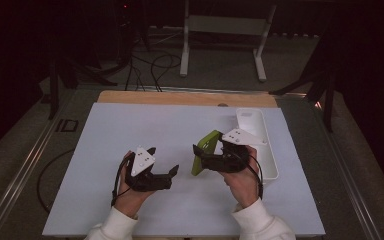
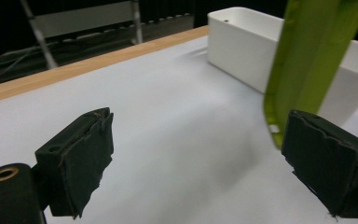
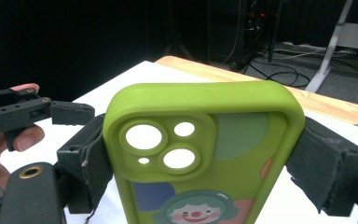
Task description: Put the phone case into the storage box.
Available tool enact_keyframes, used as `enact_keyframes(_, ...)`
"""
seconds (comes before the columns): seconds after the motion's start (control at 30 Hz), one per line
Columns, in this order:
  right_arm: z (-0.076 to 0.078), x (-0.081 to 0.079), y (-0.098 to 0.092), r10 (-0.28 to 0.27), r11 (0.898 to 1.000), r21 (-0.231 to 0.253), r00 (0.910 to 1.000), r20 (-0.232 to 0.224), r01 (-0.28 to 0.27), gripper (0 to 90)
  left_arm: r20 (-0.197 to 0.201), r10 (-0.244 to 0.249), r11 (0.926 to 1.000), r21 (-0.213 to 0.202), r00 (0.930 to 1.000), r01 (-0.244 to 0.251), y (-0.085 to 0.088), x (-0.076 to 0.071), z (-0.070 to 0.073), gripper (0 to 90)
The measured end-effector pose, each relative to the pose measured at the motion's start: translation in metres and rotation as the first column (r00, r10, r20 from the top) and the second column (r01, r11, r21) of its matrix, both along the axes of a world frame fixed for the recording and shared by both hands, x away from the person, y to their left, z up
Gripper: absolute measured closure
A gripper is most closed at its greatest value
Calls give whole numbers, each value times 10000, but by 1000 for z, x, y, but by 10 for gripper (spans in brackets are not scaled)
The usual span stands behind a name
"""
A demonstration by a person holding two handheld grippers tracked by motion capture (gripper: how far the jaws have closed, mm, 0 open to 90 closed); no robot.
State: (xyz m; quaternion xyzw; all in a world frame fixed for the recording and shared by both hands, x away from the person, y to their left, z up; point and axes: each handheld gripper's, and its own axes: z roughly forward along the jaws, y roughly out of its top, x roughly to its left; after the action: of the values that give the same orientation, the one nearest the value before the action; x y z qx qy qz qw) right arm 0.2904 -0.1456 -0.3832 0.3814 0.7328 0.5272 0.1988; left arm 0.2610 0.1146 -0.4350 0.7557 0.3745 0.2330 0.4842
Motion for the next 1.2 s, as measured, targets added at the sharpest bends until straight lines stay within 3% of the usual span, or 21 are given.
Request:
enact_keyframes(0.47,4,2,-2,-77,10000,-56,9999,108,78,157,8,400,9992,84,9992,-400,21,-2,1,108)
enact_keyframes(0.77,6,5,-7,-287,9996,-37,9995,120,287,158,-147,501,9987,139,9986,-499,36,-4,-3,66)
enact_keyframes(1.2,5,6,-11,-460,9989,-75,9989,122,461,158,-213,728,9971,-207,9971,-733,62,-10,-13,38)
